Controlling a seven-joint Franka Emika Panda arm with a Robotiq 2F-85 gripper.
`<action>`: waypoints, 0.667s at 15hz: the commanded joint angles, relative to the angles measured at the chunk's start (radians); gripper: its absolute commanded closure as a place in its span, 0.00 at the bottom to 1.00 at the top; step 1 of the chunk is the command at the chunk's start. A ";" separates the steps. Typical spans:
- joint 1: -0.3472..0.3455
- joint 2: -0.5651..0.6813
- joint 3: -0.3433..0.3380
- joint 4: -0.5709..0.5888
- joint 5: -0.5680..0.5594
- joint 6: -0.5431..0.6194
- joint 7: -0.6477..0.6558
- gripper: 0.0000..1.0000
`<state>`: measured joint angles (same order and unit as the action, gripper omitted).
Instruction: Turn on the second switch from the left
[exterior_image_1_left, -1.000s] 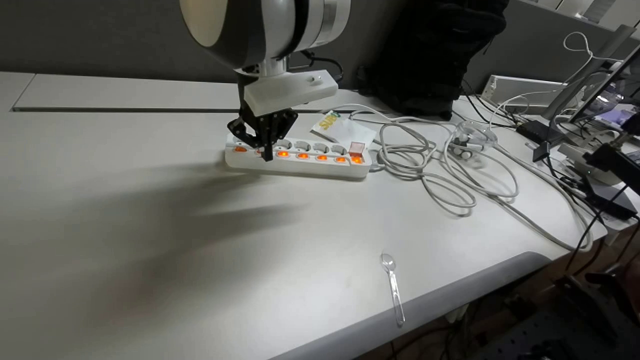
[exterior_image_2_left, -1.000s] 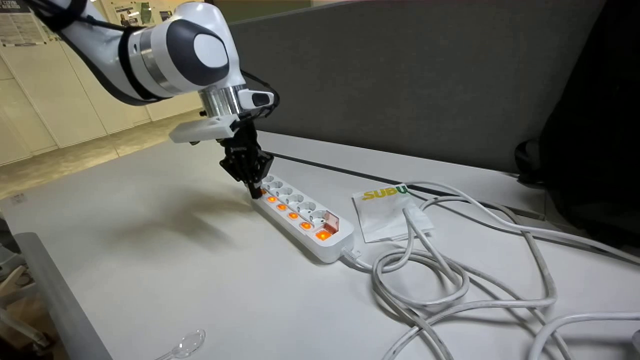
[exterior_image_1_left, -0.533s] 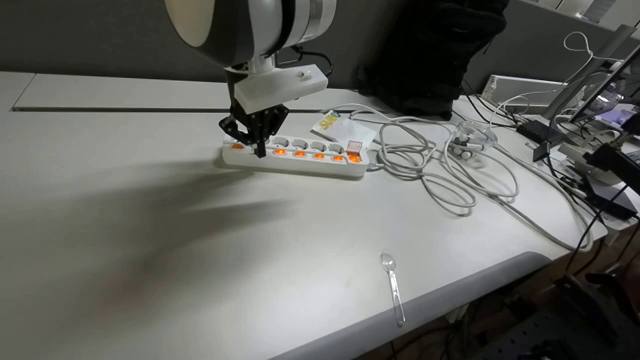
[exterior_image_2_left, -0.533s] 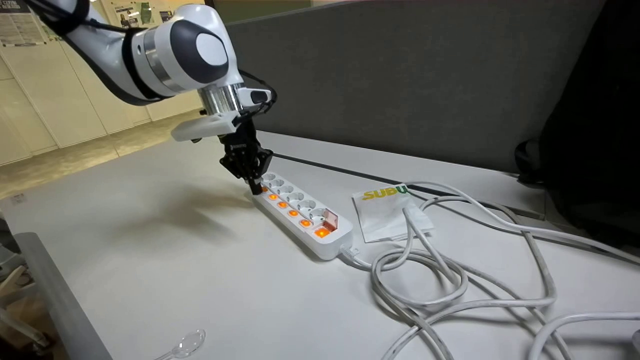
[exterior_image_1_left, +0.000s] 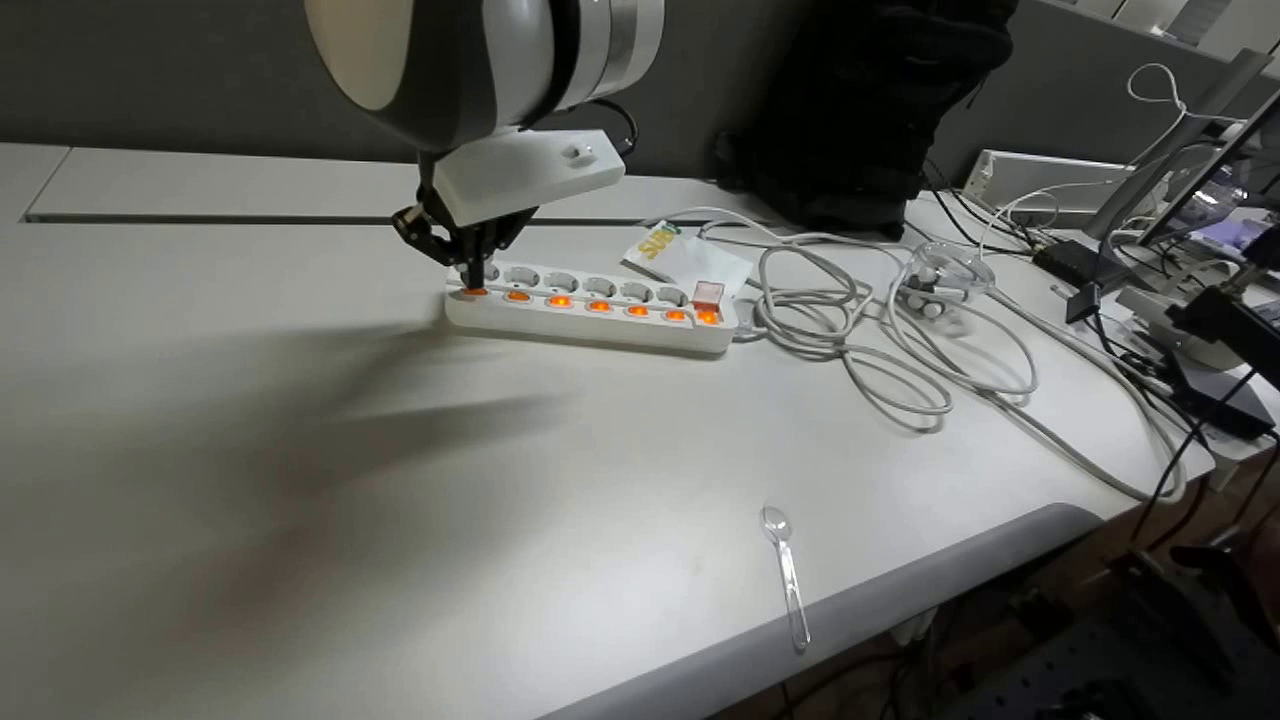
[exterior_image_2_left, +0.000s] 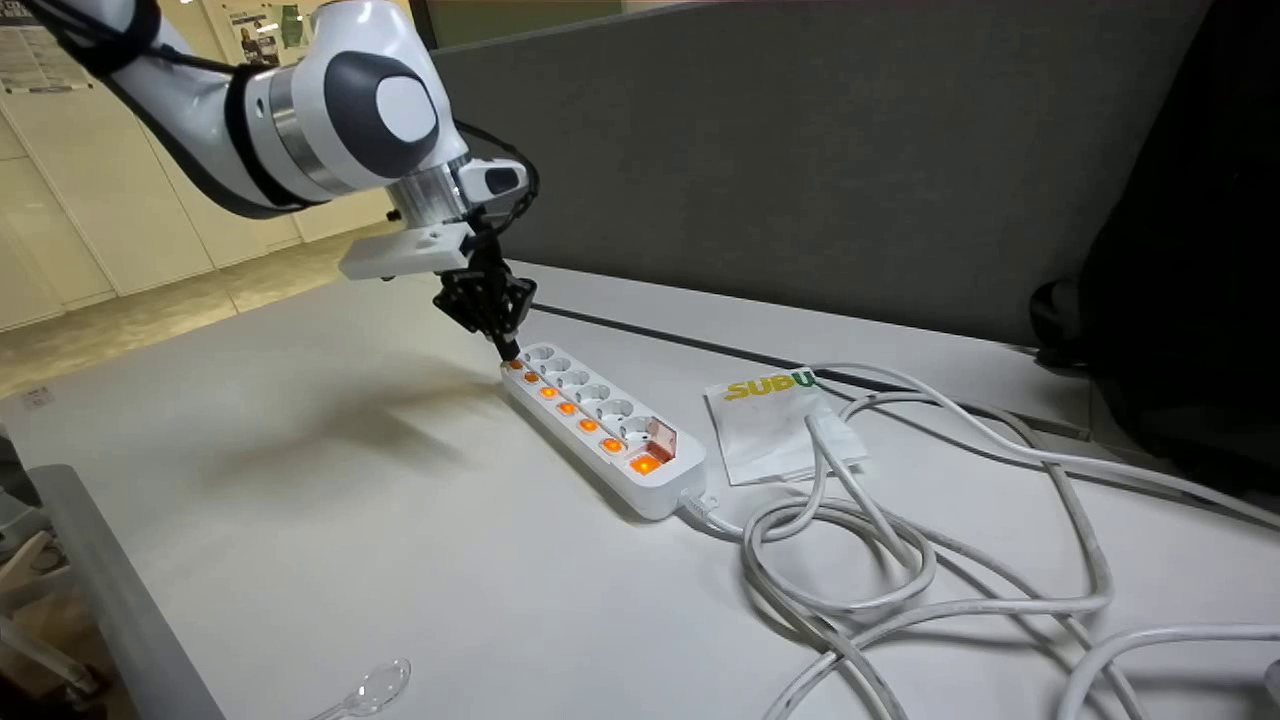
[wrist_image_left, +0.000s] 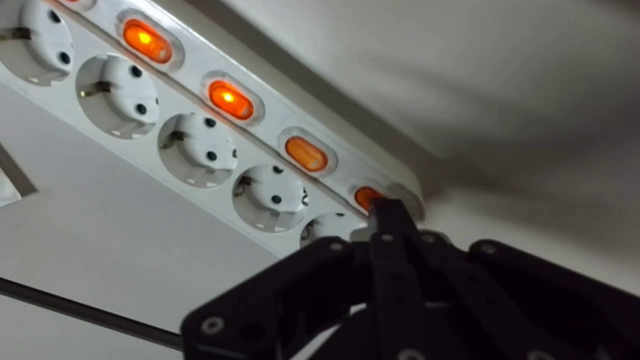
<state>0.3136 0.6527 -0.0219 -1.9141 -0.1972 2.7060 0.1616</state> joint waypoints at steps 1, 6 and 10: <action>0.004 -0.059 -0.021 -0.067 0.004 0.020 0.048 1.00; -0.024 -0.044 -0.007 -0.054 0.027 0.009 0.016 0.99; -0.045 -0.052 0.005 -0.063 0.049 0.006 0.011 1.00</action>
<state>0.2800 0.5939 -0.0279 -1.9840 -0.1515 2.7166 0.1741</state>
